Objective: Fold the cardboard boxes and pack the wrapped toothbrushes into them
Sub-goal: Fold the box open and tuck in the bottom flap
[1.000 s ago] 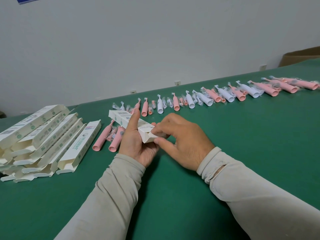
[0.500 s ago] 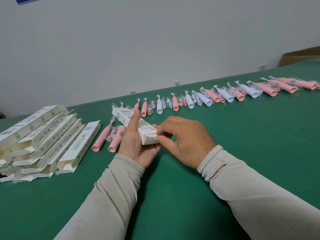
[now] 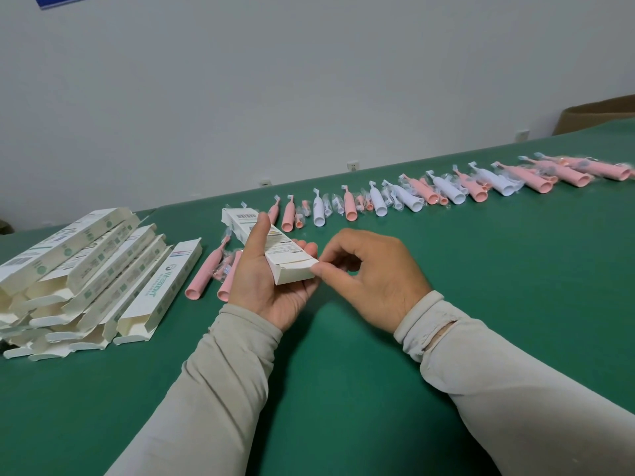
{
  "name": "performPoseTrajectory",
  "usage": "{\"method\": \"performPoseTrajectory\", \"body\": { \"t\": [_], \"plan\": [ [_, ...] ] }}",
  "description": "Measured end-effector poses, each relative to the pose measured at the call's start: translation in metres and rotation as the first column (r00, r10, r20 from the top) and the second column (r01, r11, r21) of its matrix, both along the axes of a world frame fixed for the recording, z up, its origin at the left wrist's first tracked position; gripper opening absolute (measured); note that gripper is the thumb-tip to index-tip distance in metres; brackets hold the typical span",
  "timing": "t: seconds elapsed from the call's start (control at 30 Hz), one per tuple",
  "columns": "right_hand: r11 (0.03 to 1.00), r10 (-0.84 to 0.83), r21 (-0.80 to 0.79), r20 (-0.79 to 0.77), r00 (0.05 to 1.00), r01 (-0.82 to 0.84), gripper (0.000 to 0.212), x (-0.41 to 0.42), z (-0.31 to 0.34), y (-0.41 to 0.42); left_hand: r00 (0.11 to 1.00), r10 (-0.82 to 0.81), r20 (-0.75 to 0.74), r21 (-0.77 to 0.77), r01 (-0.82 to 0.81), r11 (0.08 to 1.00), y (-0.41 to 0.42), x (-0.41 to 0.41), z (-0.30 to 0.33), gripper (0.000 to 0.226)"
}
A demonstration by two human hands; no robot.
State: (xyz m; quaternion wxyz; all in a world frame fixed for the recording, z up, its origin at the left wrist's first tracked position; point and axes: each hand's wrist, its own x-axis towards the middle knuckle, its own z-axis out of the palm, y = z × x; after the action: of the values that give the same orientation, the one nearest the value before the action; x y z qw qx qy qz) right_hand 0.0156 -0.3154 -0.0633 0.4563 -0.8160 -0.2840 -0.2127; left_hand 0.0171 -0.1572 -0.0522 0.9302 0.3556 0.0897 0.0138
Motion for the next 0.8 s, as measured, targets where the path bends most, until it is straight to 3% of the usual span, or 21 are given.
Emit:
{"method": "performPoseTrajectory", "body": {
  "t": [0.23,0.5,0.67,0.8],
  "plan": [
    [0.999,0.035,0.007,-0.040,0.999,-0.034,0.013,0.0008,-0.0020,-0.0007,0.998,-0.047,0.042,0.058,0.045,0.997,-0.0001,-0.0043,0.0046,0.047],
    [0.998,0.041,-0.047,0.038,0.998,-0.039,0.009,-0.0032,0.0019,-0.0016,0.995,-0.079,0.059,0.107,0.072,0.992,0.0008,-0.0056,0.0036,0.048],
    [1.000,0.002,-0.024,-0.021,1.000,-0.003,0.013,-0.0022,0.0011,-0.0015,0.989,-0.137,0.059,0.170,0.125,0.978,-0.0027,-0.0061,0.0021,0.053],
    [0.998,-0.058,-0.035,-0.090,0.994,0.055,0.022,-0.0013,-0.0028,-0.0002,0.990,-0.140,0.025,0.181,0.133,0.974,-0.0054,-0.0060,-0.0002,0.075]
  ]
}}
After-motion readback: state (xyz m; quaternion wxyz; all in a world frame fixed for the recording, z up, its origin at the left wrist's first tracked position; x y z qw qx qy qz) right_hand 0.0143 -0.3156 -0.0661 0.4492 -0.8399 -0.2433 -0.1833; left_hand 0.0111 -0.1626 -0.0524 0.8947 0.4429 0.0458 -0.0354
